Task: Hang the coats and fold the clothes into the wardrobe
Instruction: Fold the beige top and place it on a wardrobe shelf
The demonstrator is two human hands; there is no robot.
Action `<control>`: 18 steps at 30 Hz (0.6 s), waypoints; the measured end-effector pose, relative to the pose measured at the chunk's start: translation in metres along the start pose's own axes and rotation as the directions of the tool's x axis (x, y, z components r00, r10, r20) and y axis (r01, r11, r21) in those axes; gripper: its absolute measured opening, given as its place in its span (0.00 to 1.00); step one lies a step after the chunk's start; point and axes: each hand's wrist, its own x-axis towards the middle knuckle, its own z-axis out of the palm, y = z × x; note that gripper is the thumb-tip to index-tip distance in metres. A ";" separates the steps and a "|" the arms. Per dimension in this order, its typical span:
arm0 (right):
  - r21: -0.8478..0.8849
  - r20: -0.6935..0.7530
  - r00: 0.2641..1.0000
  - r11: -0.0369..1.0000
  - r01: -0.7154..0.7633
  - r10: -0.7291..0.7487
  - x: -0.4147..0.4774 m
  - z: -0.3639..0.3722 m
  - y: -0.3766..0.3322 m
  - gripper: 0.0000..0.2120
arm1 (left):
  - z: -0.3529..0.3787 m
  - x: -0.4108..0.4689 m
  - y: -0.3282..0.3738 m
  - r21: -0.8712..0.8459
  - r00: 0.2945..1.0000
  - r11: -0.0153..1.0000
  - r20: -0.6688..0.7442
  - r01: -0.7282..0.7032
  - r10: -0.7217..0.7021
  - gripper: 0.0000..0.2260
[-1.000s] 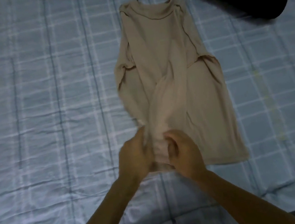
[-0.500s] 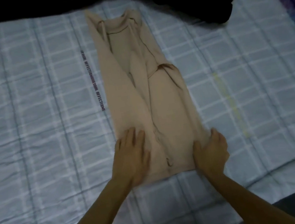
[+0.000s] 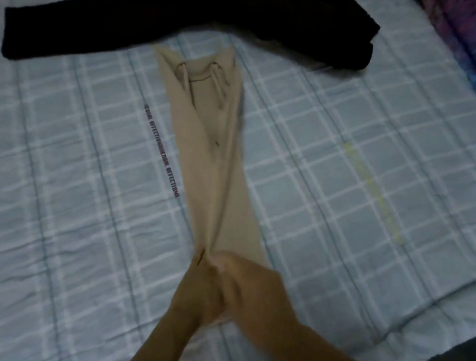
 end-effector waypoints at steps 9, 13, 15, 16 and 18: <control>-0.295 0.529 0.840 0.901 0.319 -0.124 -0.004 0.015 0.034 0.20 | 0.014 -0.040 -0.039 0.076 0.984 0.982 -0.020 -0.174 0.176 0.23; -0.195 0.290 0.953 0.970 0.147 -0.086 -0.004 0.017 0.044 0.16 | 0.004 -0.043 -0.035 -0.222 0.957 0.962 -0.202 0.160 -0.206 0.21; -0.305 0.153 0.983 0.941 0.147 -0.104 0.002 0.022 0.052 0.17 | -0.004 -0.037 -0.026 -0.256 0.938 0.959 -0.285 0.122 -0.196 0.18; -0.370 0.181 0.977 0.912 0.178 -0.117 0.006 0.025 0.056 0.19 | -0.006 -0.033 -0.020 -0.217 0.944 0.975 -0.307 0.052 -0.119 0.17; -0.478 0.311 0.945 0.842 0.250 -0.104 0.009 0.033 0.056 0.22 | -0.013 -0.020 -0.011 -0.204 0.942 0.979 -0.333 -0.025 -0.046 0.15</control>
